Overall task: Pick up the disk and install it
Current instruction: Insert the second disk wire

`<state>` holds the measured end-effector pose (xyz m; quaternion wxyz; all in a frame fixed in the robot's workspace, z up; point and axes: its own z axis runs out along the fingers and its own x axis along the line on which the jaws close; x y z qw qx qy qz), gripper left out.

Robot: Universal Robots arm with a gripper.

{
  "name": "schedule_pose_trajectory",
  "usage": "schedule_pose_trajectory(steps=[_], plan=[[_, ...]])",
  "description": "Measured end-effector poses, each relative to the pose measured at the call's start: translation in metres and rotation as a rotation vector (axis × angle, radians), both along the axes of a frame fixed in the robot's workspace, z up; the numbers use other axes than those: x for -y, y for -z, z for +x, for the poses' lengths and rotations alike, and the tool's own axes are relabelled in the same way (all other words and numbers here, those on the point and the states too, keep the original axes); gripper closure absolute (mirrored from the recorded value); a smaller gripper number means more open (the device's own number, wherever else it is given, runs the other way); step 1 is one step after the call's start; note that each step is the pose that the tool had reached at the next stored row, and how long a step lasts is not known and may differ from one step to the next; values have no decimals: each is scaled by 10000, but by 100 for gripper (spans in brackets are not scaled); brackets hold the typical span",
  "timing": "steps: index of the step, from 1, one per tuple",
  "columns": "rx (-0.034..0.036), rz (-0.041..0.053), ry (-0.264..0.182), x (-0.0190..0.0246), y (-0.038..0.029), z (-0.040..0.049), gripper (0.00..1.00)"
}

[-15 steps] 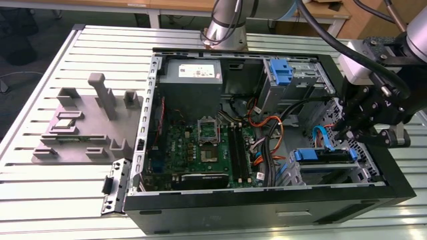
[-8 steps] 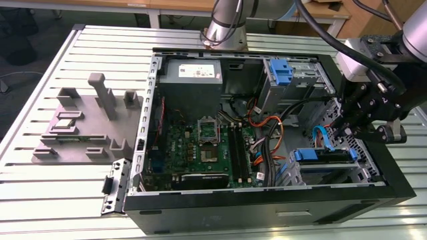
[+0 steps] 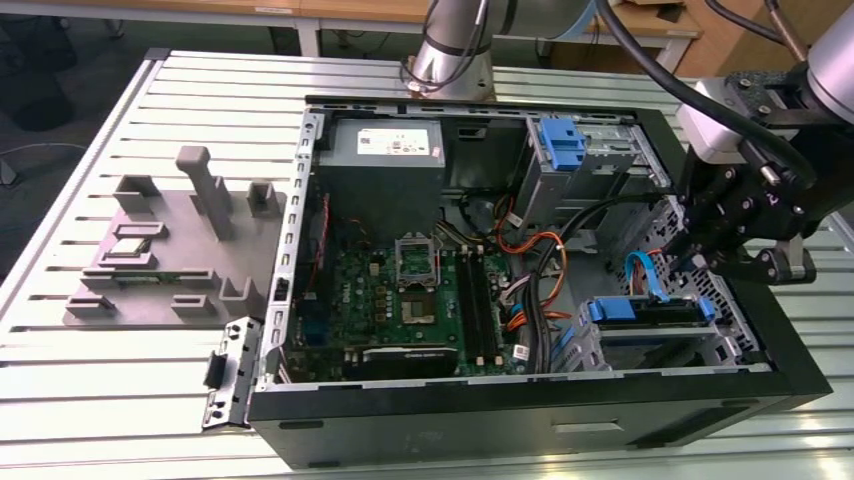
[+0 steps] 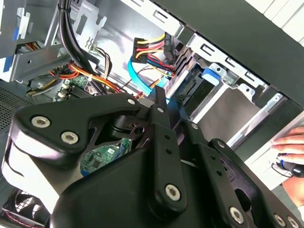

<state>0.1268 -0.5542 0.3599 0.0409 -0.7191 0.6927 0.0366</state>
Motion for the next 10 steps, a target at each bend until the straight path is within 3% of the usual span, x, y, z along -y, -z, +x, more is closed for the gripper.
schedule_pose_trajectory(steps=[10], plan=[[-1,-18,-75,-14,22,21,76]])
